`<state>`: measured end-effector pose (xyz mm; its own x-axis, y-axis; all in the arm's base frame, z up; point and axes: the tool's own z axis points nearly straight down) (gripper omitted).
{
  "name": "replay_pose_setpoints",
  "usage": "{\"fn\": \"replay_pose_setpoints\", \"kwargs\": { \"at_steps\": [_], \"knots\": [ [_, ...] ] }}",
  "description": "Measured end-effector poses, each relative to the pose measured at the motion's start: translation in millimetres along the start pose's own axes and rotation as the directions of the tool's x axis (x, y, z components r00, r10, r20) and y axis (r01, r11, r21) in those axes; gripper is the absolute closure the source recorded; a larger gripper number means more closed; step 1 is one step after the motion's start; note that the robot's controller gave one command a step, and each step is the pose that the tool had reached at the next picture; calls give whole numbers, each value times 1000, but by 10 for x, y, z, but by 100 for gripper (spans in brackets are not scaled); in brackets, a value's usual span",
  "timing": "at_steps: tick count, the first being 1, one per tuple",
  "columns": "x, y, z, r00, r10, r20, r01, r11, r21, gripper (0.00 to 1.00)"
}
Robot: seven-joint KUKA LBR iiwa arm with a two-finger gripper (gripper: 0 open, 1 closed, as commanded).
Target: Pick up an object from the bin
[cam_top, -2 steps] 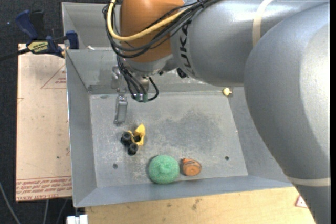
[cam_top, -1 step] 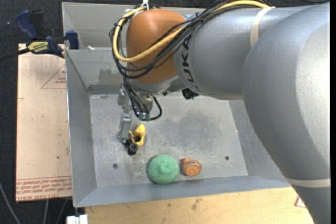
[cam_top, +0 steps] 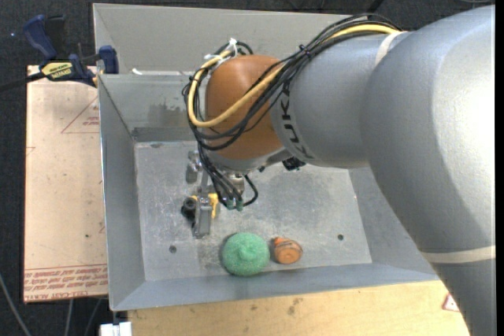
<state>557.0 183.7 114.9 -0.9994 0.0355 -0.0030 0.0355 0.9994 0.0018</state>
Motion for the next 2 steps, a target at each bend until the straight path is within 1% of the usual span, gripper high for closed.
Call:
{"fn": "replay_pose_setpoints", "kwargs": {
  "at_steps": [1, 2],
  "knots": [
    [-214, -397, -89, 980, 201, -1, -201, 980, 1, 100],
    [-214, -396, -89, 980, 201, -1, -201, 980, 0, 0]
  ]
}}
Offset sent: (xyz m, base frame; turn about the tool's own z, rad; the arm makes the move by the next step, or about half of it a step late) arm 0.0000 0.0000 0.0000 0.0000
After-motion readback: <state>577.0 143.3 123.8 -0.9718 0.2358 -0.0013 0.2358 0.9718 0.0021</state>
